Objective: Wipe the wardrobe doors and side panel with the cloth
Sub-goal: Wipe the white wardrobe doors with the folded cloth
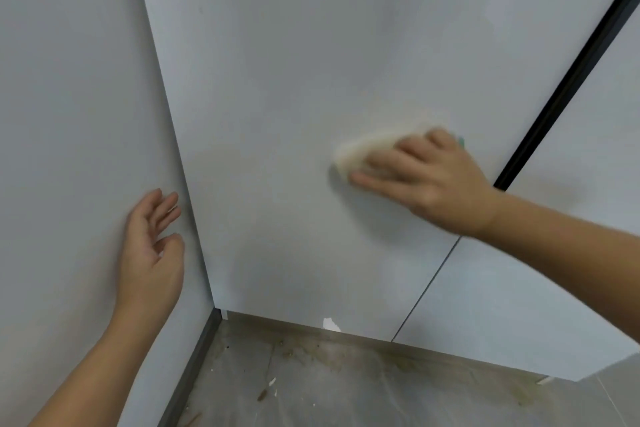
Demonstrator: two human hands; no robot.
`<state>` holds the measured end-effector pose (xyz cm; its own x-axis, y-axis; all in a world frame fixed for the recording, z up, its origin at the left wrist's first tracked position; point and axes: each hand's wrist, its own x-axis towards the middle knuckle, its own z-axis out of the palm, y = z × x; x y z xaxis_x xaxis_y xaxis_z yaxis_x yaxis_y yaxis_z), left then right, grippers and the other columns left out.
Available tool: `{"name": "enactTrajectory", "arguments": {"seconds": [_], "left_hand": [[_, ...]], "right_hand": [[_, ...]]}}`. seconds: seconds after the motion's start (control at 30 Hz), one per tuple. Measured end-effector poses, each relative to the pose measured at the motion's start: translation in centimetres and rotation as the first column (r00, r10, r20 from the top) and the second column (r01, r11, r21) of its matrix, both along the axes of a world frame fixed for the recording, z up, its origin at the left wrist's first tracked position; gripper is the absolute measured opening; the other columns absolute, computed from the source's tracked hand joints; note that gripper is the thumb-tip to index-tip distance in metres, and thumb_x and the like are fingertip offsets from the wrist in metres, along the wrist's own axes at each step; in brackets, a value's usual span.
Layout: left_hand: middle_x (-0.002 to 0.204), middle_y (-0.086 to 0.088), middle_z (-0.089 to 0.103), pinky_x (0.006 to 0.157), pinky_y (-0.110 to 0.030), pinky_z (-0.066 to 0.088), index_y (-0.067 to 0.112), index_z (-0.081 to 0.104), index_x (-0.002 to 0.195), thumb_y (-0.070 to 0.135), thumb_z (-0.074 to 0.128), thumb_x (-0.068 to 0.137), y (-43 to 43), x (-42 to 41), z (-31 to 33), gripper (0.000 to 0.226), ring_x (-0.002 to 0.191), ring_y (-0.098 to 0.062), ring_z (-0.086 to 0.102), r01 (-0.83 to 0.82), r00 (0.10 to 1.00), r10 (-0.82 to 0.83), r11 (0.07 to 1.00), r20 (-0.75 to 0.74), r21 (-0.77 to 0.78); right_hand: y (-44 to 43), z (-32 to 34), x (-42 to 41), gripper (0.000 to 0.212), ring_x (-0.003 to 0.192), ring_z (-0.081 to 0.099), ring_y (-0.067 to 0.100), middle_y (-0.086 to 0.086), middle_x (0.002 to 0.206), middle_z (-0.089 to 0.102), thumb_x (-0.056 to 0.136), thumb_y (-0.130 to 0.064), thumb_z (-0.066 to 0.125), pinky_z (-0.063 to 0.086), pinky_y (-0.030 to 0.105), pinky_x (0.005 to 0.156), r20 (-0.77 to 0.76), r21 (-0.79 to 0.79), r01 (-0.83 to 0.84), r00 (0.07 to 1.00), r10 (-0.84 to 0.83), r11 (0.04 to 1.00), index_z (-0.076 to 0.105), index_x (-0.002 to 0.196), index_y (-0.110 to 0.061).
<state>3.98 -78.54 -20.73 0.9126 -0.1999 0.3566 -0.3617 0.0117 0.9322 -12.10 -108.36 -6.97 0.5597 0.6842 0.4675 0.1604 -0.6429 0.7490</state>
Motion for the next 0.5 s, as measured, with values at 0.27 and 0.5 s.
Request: {"name": "enactTrajectory", "arguments": {"seconds": [0.27,0.5], "left_hand": [[0.139,0.011,0.047,0.104,-0.029,0.040,0.024,0.028,0.142,-0.015,0.037,0.095,2.4,0.1,0.0,0.062,0.131,-0.002,0.045,0.206,0.979,-0.206,0.977,-0.004,0.052],[0.142,0.017,0.042,0.103,-0.022,0.036,0.028,0.025,0.143,-0.013,0.038,0.096,2.8,-0.1,0.3,0.064,0.133,0.005,0.039,0.253,0.967,-0.252,0.966,-0.032,0.044]], "right_hand": [[3.2,-3.3,3.6,0.028,0.082,0.055,0.026,0.003,0.109,0.069,0.095,-0.007,0.056,0.037,0.036,0.064,0.062,0.187,-0.017,0.998,0.005,0.982,0.071,0.113,-0.022],[1.9,-7.2,2.6,0.028,0.081,0.058,0.022,-0.001,0.108,0.064,0.097,-0.007,0.049,0.038,0.034,0.063,-0.280,-0.136,-0.047,0.960,0.007,0.990,0.065,0.116,-0.019]]}}
